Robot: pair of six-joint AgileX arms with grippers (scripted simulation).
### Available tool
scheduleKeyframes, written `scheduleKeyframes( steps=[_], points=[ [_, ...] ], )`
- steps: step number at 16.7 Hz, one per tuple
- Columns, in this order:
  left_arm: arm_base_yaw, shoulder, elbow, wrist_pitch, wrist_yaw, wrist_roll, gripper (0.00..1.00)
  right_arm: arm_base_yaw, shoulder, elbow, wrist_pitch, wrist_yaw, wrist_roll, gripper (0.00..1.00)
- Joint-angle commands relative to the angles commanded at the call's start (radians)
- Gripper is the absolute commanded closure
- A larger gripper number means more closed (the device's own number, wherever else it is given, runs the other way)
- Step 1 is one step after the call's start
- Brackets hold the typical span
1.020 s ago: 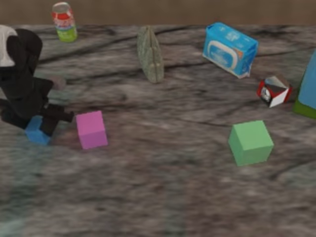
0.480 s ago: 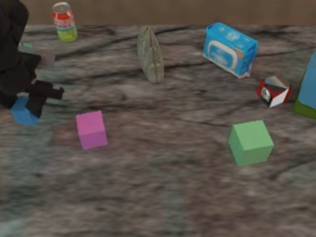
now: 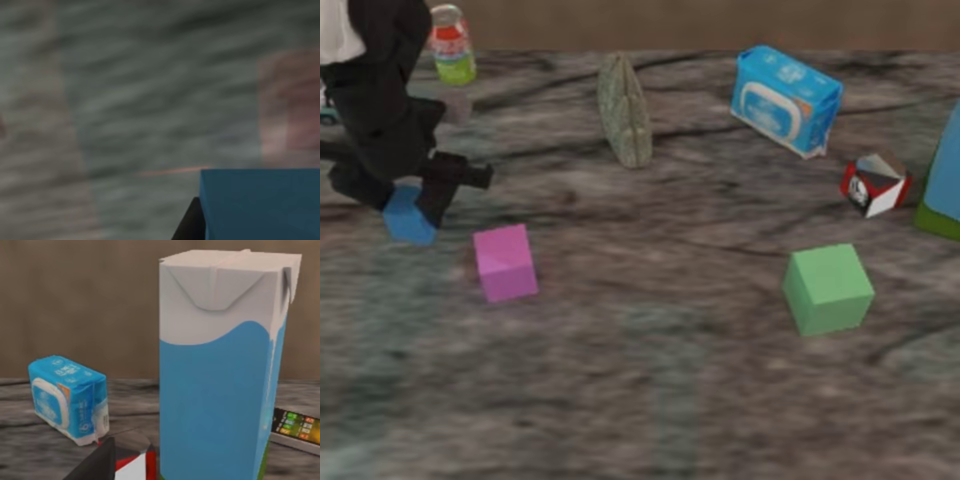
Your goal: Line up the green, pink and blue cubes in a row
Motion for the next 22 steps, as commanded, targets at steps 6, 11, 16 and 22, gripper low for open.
scheduleKeyframes(
  steps=[6,11,16,22],
  points=[
    [-0.311,0.164,0.281,-0.144,-0.010,-0.417,1.00,0.000,0.000,0.000,0.000,0.000,0.000,0.00],
    [-0.597,0.288,0.519,-0.264,-0.018,-0.821,1.00,0.000,0.000,0.000,0.000,0.000,0.000,0.00],
    [-0.763,0.335,0.650,-0.318,-0.028,-1.014,1.00,0.000,0.000,0.000,0.000,0.000,0.000,0.00],
    [-0.766,0.332,0.649,-0.314,-0.028,-1.016,1.00,0.000,0.000,0.000,0.000,0.000,0.000,0.00]
  ],
)
